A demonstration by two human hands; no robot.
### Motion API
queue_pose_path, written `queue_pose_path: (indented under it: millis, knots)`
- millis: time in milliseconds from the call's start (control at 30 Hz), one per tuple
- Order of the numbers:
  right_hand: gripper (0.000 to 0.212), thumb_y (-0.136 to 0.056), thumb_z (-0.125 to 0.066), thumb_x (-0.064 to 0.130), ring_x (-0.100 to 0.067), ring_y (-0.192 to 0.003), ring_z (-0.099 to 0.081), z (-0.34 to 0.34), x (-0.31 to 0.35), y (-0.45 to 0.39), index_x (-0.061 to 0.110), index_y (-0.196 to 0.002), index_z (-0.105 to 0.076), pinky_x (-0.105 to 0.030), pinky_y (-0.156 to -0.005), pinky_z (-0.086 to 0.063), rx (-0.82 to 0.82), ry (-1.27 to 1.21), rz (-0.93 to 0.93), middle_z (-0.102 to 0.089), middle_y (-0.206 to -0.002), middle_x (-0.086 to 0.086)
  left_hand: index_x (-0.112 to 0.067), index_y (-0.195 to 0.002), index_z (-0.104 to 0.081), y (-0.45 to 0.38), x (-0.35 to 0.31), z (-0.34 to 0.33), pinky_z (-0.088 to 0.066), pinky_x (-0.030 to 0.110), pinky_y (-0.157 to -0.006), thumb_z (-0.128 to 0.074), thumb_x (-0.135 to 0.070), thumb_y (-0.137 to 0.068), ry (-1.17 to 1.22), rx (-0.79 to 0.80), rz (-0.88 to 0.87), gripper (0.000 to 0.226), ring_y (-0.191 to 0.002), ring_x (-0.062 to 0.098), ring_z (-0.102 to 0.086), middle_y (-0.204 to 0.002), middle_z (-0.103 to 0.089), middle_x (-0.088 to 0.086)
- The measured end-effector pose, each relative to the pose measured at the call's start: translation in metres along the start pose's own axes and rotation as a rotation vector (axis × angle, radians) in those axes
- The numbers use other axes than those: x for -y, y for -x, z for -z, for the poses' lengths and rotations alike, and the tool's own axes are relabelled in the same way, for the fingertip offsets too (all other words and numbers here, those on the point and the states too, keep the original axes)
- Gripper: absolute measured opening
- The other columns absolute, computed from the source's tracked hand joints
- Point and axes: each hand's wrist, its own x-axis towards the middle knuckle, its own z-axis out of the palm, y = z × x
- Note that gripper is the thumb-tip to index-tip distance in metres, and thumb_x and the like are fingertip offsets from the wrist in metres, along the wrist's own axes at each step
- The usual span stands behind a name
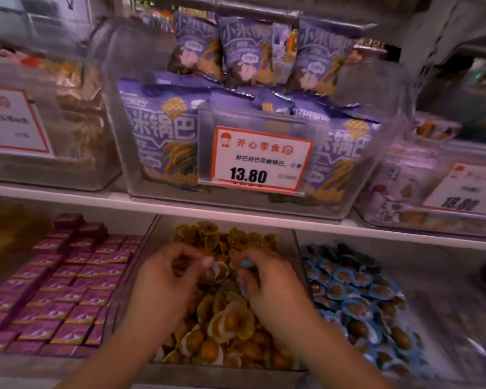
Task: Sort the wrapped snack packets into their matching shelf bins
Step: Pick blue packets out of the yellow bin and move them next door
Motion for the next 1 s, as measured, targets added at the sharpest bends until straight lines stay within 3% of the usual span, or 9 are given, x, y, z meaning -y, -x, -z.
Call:
queue_pose_path:
  millis: [133,200,267,467,567,667,767,867,1000]
  knots:
    - [0.011,-0.099,-0.057,0.020,-0.008,-0.076,-0.069,0.005,0.014,0.000,0.021,-0.105,-0.066,-0.024,-0.064,-0.057,-0.027,-0.584,-0.343,-0.072,-0.095,-0.001,-0.010,-0.082,-0.068,-0.003,-0.016,-0.011,-0.052,0.014,-0.053,-0.070,-0.010,-0.087,0.432,-0.099,0.133,0.005,-0.062,0.014,-0.073,-0.069,-0.075,0.001]
    - [0.013,-0.099,-0.056,0.012,-0.013,-0.068,-0.071,0.001,0.020,0.001,0.014,-0.107,-0.067,-0.023,-0.052,-0.052,-0.001,-0.922,-0.454,-0.074,-0.089,-0.006,-0.014,-0.082,-0.069,-0.001,-0.018,-0.015,-0.052,0.014,-0.057,-0.072,-0.013,-0.085,0.411,-0.136,0.085,0.004,-0.064,0.011,-0.072,-0.072,-0.075,-0.002]
    - [0.018,-0.098,-0.053,0.004,-0.020,-0.070,-0.071,0.002,0.020,0.003,0.010,-0.108,-0.067,-0.027,-0.052,-0.052,0.004,-1.176,-0.501,-0.074,-0.088,-0.009,-0.020,-0.079,-0.070,0.000,-0.017,-0.016,-0.050,0.013,-0.059,-0.075,-0.020,-0.082,0.352,-0.181,0.041,0.006,-0.066,0.006,-0.069,-0.074,-0.074,-0.006]
    - [0.033,-0.092,-0.043,-0.013,-0.029,-0.084,-0.072,0.009,0.015,0.005,-0.002,-0.116,-0.064,-0.037,-0.063,-0.060,0.054,-1.483,-0.535,-0.072,-0.105,-0.020,-0.028,-0.082,-0.069,0.005,-0.014,-0.011,-0.055,0.025,-0.072,-0.078,-0.040,-0.079,0.324,-0.183,-0.020,0.015,-0.079,0.008,-0.070,-0.082,-0.073,-0.007]
    - [0.033,-0.087,-0.047,0.005,-0.025,-0.077,-0.067,0.011,0.018,0.006,-0.001,-0.115,-0.064,-0.038,-0.065,-0.057,0.190,-1.623,-0.568,-0.069,-0.101,-0.020,-0.029,-0.083,-0.068,0.012,-0.015,-0.014,-0.055,0.030,-0.080,-0.075,-0.037,-0.079,0.266,-0.088,-0.177,0.012,-0.097,0.015,-0.068,-0.099,-0.069,-0.007]
    - [0.024,-0.087,-0.062,0.024,-0.020,-0.071,-0.061,0.012,0.026,0.009,0.007,-0.102,-0.069,-0.030,-0.058,-0.048,0.221,-1.529,-0.532,-0.068,-0.089,-0.012,-0.028,-0.088,-0.069,0.020,-0.018,-0.020,-0.054,0.027,-0.083,-0.077,-0.027,-0.077,0.171,0.073,-0.325,0.013,-0.103,0.010,-0.066,-0.106,-0.065,-0.015]
    - [0.018,-0.089,-0.067,0.018,-0.017,-0.068,-0.062,0.011,0.026,0.010,0.010,-0.105,-0.071,-0.025,-0.049,-0.041,0.045,-1.194,-0.485,-0.071,-0.087,-0.011,-0.030,-0.097,-0.071,0.022,-0.023,-0.018,-0.052,0.022,-0.086,-0.073,-0.032,-0.081,0.163,0.137,-0.323,0.016,-0.104,0.006,-0.066,-0.108,-0.068,-0.017]
    - [0.014,-0.093,-0.063,0.010,-0.017,-0.054,-0.056,0.026,0.016,0.012,0.005,-0.105,-0.068,-0.022,-0.040,-0.036,-0.063,-1.139,-0.360,-0.066,-0.072,-0.011,-0.034,-0.104,-0.070,0.021,-0.025,-0.012,-0.052,0.016,-0.082,-0.062,-0.037,-0.088,0.290,0.146,-0.261,0.018,-0.099,0.003,-0.069,-0.105,-0.073,-0.016]
    - [0.022,-0.075,-0.071,0.021,-0.020,-0.059,-0.062,0.069,-0.023,0.016,0.014,-0.095,-0.070,-0.032,-0.049,-0.043,-0.232,-0.892,-0.355,-0.071,-0.076,-0.009,-0.041,-0.105,-0.067,0.012,-0.009,-0.013,-0.051,0.014,-0.077,-0.065,-0.033,-0.091,0.027,0.158,-0.213,0.017,-0.092,-0.005,-0.066,-0.101,-0.071,-0.022]
